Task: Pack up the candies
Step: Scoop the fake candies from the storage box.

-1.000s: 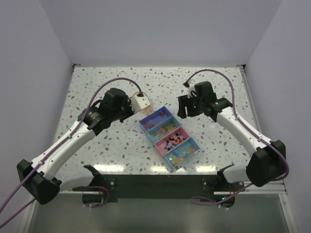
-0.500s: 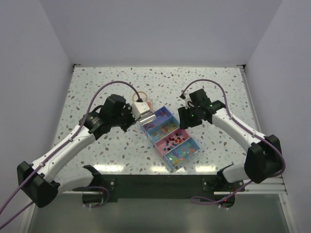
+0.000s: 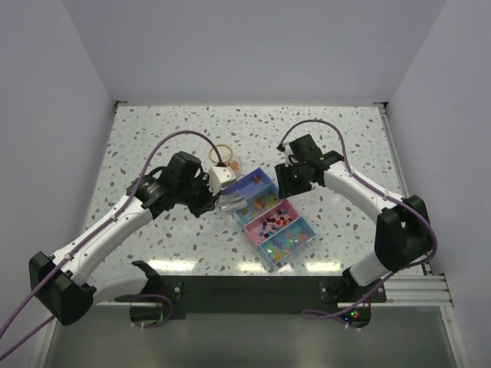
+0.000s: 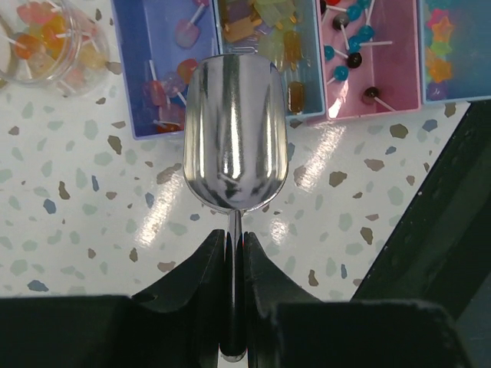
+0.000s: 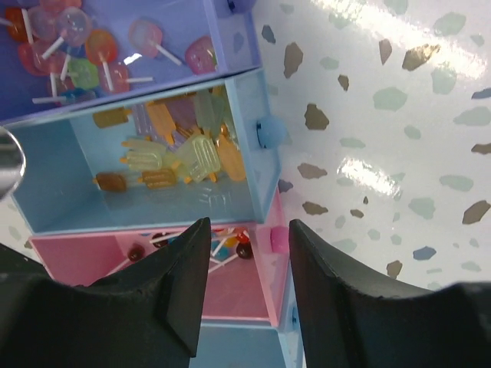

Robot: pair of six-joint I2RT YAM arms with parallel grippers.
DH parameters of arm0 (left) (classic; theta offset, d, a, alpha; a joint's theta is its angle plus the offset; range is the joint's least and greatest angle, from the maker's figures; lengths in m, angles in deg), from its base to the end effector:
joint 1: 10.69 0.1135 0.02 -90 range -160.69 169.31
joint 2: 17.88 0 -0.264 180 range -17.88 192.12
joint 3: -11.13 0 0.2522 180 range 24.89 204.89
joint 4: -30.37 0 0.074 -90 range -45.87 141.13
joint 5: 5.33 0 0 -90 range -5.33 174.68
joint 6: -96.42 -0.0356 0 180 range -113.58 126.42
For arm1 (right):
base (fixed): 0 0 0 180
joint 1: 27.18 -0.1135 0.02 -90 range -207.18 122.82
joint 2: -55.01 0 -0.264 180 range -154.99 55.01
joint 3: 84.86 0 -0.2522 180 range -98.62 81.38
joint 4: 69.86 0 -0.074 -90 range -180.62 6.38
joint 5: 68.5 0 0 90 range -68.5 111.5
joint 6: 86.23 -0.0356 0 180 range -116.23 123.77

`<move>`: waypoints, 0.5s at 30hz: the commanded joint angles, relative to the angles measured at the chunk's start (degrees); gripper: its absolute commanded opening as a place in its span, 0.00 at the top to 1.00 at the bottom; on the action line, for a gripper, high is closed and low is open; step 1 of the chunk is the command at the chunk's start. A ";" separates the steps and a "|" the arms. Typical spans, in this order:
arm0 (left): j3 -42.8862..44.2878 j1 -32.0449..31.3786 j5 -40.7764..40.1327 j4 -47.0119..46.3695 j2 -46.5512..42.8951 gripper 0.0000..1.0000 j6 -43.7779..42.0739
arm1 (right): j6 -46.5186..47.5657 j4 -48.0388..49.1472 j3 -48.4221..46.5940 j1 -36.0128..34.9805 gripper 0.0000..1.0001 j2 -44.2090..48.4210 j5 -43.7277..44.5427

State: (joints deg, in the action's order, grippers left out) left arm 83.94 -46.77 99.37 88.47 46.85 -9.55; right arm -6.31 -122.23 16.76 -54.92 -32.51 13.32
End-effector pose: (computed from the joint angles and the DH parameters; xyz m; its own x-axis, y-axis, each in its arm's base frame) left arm 0.1779 -0.1408 0.3046 -0.4024 0.6225 -0.6712 0.8447 0.5351 -0.0102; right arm 0.2717 0.1486 0.2412 -0.8570 -0.2550 -0.4478 -0.3766 0.9030 0.2066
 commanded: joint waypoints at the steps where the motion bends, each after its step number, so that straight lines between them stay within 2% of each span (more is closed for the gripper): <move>1: 3.27 -0.14 4.19 2.95 -0.48 1.00 3.13 | -0.37 3.01 -3.93 -0.03 0.52 -2.29 0.72; 3: 3.62 -0.22 4.46 3.12 -0.39 1.00 4.01 | -0.37 3.72 -4.46 -0.03 0.53 -4.22 0.71; 8: 4.93 -1.45 4.20 3.65 1.19 1.00 5.77 | -0.55 5.47 -5.34 -0.03 0.64 -7.22 0.19; 11: 6.51 -2.77 3.06 4.61 2.50 1.00 6.30 | -0.63 5.56 -5.17 -0.11 0.77 -7.49 1.85; 12: 7.04 -3.64 1.49 5.31 3.73 1.00 6.30 | -0.64 5.82 -4.73 -0.03 0.87 -6.79 2.38; 14: 8.54 -4.35 -0.10 7.16 5.40 1.00 6.04 | -0.64 6.00 -4.03 -0.11 0.98 -6.08 4.04; 15: 8.89 -4.96 -1.15 7.43 5.84 1.00 5.95 | -0.90 6.26 -3.33 -0.11 1.00 -5.73 4.49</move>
State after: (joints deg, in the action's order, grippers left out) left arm 89.36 -50.40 100.66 93.74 51.19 -4.65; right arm -6.07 -118.50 13.55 -55.12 -40.27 13.89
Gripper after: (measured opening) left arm 0.184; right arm 0.042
